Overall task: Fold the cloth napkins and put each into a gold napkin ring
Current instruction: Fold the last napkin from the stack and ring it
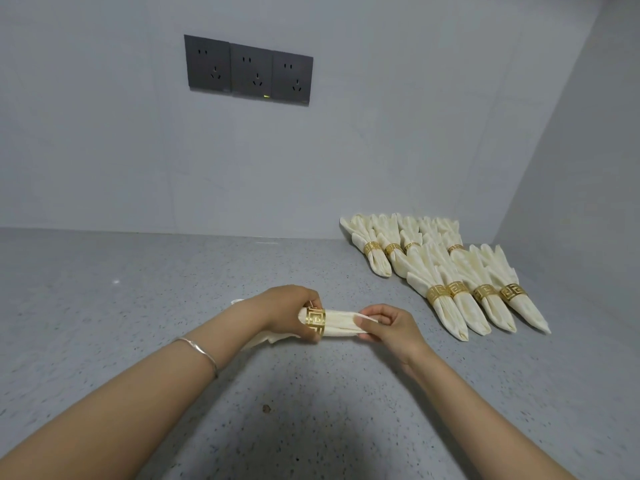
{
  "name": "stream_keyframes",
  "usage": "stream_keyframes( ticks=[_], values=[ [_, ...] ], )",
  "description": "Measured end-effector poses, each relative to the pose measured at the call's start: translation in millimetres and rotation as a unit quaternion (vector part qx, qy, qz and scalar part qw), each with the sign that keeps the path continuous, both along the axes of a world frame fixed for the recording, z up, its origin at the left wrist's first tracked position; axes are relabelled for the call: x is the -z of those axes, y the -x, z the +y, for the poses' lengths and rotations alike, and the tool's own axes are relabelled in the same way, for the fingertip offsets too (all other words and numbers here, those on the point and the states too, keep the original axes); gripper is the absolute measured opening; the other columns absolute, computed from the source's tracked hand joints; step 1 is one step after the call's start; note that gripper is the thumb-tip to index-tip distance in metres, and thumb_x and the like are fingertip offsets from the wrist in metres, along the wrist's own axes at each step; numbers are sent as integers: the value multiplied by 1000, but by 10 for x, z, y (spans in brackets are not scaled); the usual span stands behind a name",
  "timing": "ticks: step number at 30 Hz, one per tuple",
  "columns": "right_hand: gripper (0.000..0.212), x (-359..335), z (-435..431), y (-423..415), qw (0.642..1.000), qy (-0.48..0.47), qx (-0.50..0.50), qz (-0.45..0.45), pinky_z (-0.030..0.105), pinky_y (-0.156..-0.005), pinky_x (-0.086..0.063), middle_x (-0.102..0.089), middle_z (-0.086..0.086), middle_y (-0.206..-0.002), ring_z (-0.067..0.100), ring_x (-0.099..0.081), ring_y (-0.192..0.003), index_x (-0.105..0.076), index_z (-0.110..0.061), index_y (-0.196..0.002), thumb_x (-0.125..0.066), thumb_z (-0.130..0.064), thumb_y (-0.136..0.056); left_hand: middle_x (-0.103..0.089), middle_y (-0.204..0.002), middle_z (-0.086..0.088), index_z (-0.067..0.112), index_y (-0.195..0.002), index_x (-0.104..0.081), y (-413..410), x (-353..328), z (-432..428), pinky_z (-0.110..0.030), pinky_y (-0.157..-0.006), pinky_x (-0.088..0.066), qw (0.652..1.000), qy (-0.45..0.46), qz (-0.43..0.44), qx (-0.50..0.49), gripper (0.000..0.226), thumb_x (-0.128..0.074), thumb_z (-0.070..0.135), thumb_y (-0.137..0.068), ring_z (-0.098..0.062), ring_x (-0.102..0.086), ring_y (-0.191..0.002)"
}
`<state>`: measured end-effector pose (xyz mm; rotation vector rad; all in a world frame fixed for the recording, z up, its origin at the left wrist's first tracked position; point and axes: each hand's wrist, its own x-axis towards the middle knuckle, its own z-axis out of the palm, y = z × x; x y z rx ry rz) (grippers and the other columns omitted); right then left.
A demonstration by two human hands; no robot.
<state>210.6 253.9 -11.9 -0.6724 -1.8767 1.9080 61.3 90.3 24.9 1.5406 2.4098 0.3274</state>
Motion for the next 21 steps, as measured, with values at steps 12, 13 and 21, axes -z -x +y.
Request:
stream_keyframes(
  ticks=[12, 13, 21],
  values=[
    [49, 42, -247, 249, 936, -312, -129, -96, 15, -78, -43, -60, -5, -111, 9, -56, -96, -53, -25, -119, -74, -41, -78, -12, -160, 2, 30, -152, 5, 143, 115, -242, -39, -119, -5, 971, -20, 231, -53, 118, -78, 49, -70, -22, -13, -145],
    [54, 40, -286, 306, 929, -327, -133, -106, 17, -78, -43, -59, -6, -114, 10, -56, -98, -51, -25, -123, -74, -43, -77, -7, -160, 0, 29, -151, 10, 172, 96, -296, -41, -119, -6, 966, -25, 245, -84, 121, -77, 49, -70, -24, -11, -146],
    [43, 71, -480, 569, 938, -316, -93, -109, 17, -75, -40, -64, -4, -112, 8, -57, -96, -61, -17, -120, -68, -39, -84, -11, -159, -15, 7, -150, 12, 115, 41, -420, -43, -110, -29, 898, -229, -73, -370, 104, -61, 47, -87, -34, -24, -142]
  ],
)
